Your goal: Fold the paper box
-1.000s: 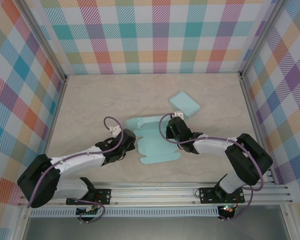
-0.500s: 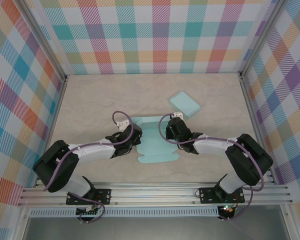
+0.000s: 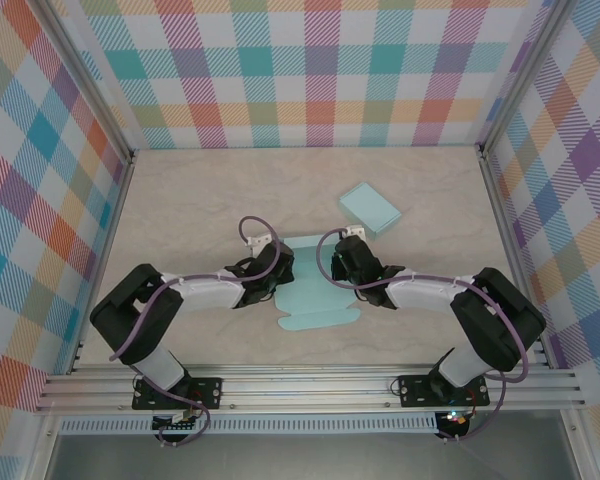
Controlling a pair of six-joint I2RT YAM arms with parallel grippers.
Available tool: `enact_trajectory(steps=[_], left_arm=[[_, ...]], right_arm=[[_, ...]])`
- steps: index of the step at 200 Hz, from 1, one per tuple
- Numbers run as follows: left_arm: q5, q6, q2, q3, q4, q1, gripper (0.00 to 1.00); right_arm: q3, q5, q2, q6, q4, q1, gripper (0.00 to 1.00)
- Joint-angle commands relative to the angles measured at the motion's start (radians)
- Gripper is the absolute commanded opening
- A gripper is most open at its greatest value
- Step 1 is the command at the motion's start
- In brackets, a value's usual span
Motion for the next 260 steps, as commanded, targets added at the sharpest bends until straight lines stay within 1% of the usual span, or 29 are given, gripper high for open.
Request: enact_trajectory(steps=[1,35,69,101,120,135,149,165,188,203,206,215,231,260], left_arm=[[0.035,-0.02,0.018,0.015,0.05,0.005,0.0],[0.044,-0.017,-0.023,-0.002,0.05,0.004,0.0],[0.03,0.01,-0.168,-0.054,-0.025,0.005,0.0],[-0.004,0.009,-0.35,-0.122,-0.163,0.004,0.11],[-0.042,-0.001,-0.45,-0.141,-0.271,0.004,0.12],[-0.1,0.005,-0.518,-0.134,-0.357,0.005,0.13],[-0.158,0.033,-0.574,-0.119,-0.432,0.012,0.15],[-0.211,0.078,-0.616,-0.101,-0.461,0.045,0.17],[-0.188,0.143,-0.616,-0.087,-0.427,0.148,0.17],[-0.139,0.177,-0.573,-0.074,-0.396,0.217,0.17],[-0.129,0.181,-0.562,-0.07,-0.363,0.228,0.17],[-0.103,0.188,-0.521,-0.056,-0.339,0.261,0.16],[-0.067,0.208,-0.45,-0.041,-0.29,0.295,0.14],[-0.026,0.256,-0.334,-0.017,-0.202,0.322,0.12]], right_arm=[[0.02,-0.026,-0.003,0.011,0.026,0.02,0.0],[0.026,-0.012,0.015,0.016,0.02,0.022,0.0],[0.038,0.028,0.017,0.027,-0.01,0.021,0.0],[0.041,0.058,0.014,0.033,-0.021,0.021,0.0],[0.04,0.06,0.012,0.033,-0.018,0.02,0.0],[0.039,0.054,0.01,0.03,-0.013,0.021,0.0],[0.04,0.049,0.006,0.025,-0.014,0.021,0.0],[0.039,0.045,0.001,0.022,-0.018,0.022,0.0],[0.032,0.028,-0.005,0.025,-0.013,0.022,0.0],[0.026,0.024,-0.008,0.026,-0.004,0.022,0.0],[0.023,0.022,-0.008,0.027,-0.003,0.022,0.0],[0.02,0.018,-0.009,0.027,0.005,0.022,0.0],[0.018,0.011,-0.007,0.028,0.012,0.022,0.0],[0.025,-0.001,0.005,0.021,0.013,0.022,0.0]])
